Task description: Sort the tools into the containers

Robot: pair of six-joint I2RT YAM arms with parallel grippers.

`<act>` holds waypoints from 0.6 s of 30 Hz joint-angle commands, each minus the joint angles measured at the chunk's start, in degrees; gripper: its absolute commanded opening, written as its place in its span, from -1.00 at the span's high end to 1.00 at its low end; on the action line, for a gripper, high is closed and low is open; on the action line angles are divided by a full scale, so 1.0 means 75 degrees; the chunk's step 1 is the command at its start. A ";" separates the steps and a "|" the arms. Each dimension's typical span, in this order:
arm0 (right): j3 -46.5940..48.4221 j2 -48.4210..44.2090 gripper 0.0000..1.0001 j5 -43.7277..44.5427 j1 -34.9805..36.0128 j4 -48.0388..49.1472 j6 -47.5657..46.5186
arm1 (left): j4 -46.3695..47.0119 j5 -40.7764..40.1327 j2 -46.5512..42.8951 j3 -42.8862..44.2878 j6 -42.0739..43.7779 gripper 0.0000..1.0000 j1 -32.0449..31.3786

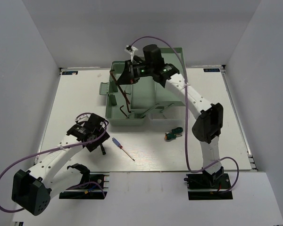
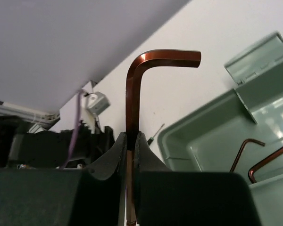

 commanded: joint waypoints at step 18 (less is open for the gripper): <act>0.0266 0.1365 1.00 0.3590 0.0503 -0.0660 -0.0557 | 0.1190 -0.0576 0.0791 -0.0702 0.0556 -0.36 0.0427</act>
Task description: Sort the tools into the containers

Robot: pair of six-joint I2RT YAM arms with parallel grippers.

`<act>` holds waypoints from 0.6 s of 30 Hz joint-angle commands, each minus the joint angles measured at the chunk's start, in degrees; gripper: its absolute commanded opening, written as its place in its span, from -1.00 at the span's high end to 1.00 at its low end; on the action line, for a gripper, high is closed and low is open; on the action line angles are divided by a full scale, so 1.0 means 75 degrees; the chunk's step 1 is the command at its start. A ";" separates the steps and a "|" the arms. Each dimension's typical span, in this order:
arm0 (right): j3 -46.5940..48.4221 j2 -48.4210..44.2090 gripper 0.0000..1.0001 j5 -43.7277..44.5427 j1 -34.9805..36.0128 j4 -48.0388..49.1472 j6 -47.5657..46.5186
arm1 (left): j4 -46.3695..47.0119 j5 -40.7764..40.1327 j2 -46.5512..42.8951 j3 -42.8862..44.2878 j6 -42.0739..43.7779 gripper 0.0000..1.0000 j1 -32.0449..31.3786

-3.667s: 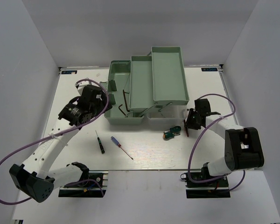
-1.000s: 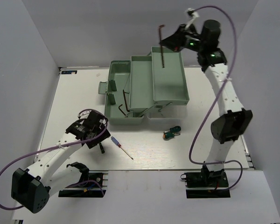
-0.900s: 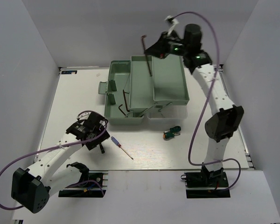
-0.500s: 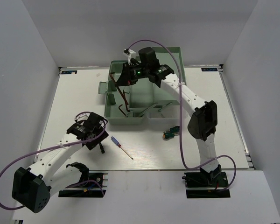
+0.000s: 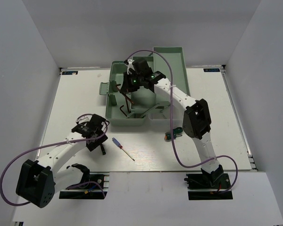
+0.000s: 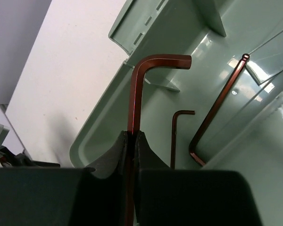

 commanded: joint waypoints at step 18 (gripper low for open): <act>0.0468 0.0057 0.43 0.2028 0.0329 -0.0588 -0.1001 | 0.1195 0.0079 0.1008 -0.0351 0.0708 -0.20 0.0206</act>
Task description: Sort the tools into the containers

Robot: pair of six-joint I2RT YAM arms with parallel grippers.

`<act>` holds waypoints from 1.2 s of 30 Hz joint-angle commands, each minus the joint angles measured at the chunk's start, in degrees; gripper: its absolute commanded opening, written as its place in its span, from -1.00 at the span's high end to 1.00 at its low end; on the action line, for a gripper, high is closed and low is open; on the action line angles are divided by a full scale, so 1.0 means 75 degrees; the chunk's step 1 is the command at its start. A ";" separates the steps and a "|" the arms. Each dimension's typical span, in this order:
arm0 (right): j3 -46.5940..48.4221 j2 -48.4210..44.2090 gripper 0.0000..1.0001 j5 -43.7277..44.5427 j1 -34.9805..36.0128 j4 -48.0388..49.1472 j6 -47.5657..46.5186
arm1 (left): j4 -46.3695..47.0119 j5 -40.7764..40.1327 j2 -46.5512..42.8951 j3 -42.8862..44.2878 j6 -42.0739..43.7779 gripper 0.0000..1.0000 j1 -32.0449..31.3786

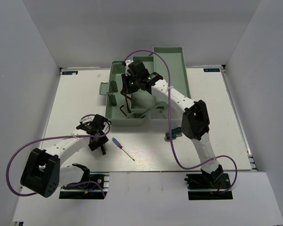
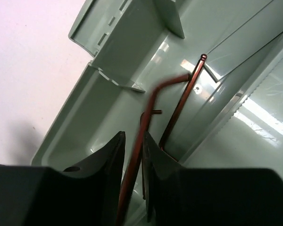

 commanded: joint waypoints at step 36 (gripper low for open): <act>-0.4334 -0.6029 1.00 -0.4530 -0.1949 -0.0638 -0.4709 | 0.0970 0.2927 -0.0786 0.4158 0.3667 1.00 -0.0121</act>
